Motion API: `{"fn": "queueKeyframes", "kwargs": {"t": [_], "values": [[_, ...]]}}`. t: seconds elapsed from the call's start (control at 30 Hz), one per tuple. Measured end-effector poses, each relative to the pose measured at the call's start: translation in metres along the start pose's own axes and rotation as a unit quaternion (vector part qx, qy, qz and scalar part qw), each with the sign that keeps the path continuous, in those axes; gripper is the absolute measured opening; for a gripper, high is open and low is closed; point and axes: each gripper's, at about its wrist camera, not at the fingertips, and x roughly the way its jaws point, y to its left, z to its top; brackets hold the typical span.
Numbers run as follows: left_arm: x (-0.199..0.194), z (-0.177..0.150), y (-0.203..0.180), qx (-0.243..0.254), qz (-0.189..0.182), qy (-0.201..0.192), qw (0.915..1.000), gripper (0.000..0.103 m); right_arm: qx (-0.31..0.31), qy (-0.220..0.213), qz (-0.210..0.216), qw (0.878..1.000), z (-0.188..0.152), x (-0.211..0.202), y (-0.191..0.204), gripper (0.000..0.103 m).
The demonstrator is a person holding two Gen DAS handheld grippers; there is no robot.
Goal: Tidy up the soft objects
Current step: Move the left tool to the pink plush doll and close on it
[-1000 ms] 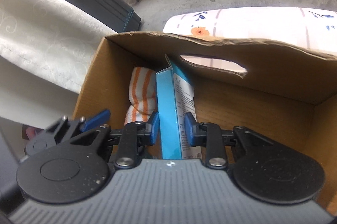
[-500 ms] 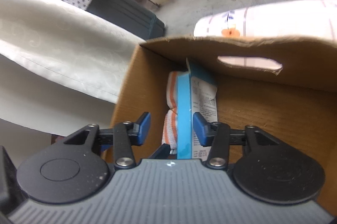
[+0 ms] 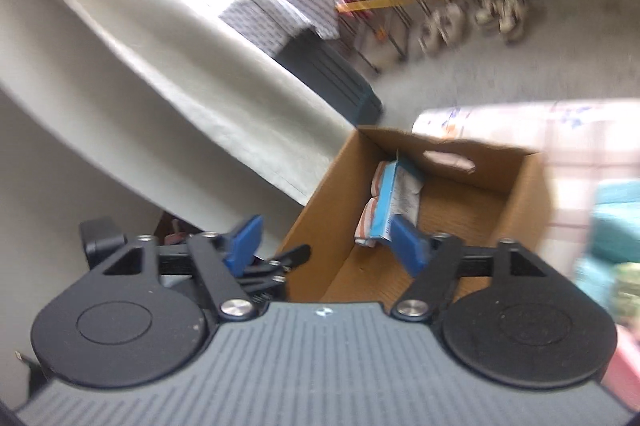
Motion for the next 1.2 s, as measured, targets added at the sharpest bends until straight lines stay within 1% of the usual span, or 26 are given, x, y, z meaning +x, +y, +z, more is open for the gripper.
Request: {"fn": "queueKeyframes", "kwargs": {"t": [0.1, 0.2, 0.23, 0.3, 0.4, 0.47, 0.53, 0.6, 0.63, 0.67, 0.73, 0.83, 0.93, 1.03, 1.1, 1.17, 1.2], "values": [[-0.041, -0.017, -0.030, 0.008, -0.037, -0.022, 0.9990, 0.097, -0.036, -0.031, -0.009, 0.999, -0.024, -0.086, -0.014, 0.082], [-0.069, -0.040, -0.072, 0.027, -0.073, -0.033, 0.9964, 0.098, -0.054, -0.056, -0.045, 0.996, -0.059, -0.163, -0.040, 0.084], [-0.077, -0.048, -0.087, 0.034, -0.093, -0.038, 0.9944, 0.098, -0.053, -0.063, -0.059, 0.995, -0.073, -0.187, -0.051, 0.084], [-0.089, -0.061, -0.114, 0.040, -0.133, -0.045, 0.9893, 0.099, -0.042, -0.081, -0.078, 0.993, -0.102, -0.230, -0.077, 0.084], [-0.100, -0.078, -0.155, 0.044, -0.180, -0.050, 0.9815, 0.099, 0.001, -0.113, -0.101, 0.989, -0.148, -0.285, -0.122, 0.084], [-0.101, -0.085, -0.182, 0.055, -0.204, -0.054, 0.9759, 0.099, 0.025, -0.135, -0.120, 0.983, -0.177, -0.311, -0.147, 0.084], [-0.101, -0.093, -0.210, 0.068, -0.216, -0.062, 0.9719, 0.099, 0.045, -0.153, -0.138, 0.978, -0.206, -0.328, -0.169, 0.084], [-0.099, -0.101, -0.241, 0.085, -0.227, -0.066, 0.9678, 0.099, 0.065, -0.166, -0.145, 0.973, -0.231, -0.334, -0.189, 0.084], [-0.095, -0.103, -0.254, 0.096, -0.233, -0.065, 0.9656, 0.099, 0.073, -0.171, -0.145, 0.972, -0.238, -0.338, -0.196, 0.084], [-0.091, -0.103, -0.267, 0.104, -0.237, -0.061, 0.9639, 0.099, 0.079, -0.175, -0.146, 0.970, -0.244, -0.335, -0.202, 0.084], [-0.082, -0.103, -0.292, 0.116, -0.244, -0.056, 0.9611, 0.099, 0.079, -0.178, -0.149, 0.969, -0.244, -0.330, -0.212, 0.084], [-0.070, -0.101, -0.322, 0.132, -0.236, -0.074, 0.9601, 0.099, 0.069, -0.183, -0.160, 0.968, -0.230, -0.318, -0.218, 0.084], [-0.059, -0.098, -0.349, 0.153, -0.217, -0.093, 0.9595, 0.099, 0.051, -0.193, -0.170, 0.965, -0.197, -0.297, -0.221, 0.084], [-0.044, -0.098, -0.373, 0.178, -0.197, -0.104, 0.9585, 0.099, 0.043, -0.195, -0.208, 0.958, -0.173, -0.277, -0.237, 0.084], [-0.034, -0.098, -0.387, 0.194, -0.188, -0.108, 0.9568, 0.098, 0.049, -0.186, -0.223, 0.956, -0.160, -0.261, -0.253, 0.084], [-0.023, -0.099, -0.396, 0.203, -0.186, -0.109, 0.9552, 0.098, 0.051, -0.179, -0.220, 0.958, -0.151, -0.249, -0.266, 0.084], [-0.017, -0.098, -0.400, 0.203, -0.183, -0.105, 0.9561, 0.098, 0.055, -0.176, -0.217, 0.958, -0.148, -0.245, -0.272, 0.084]]}}
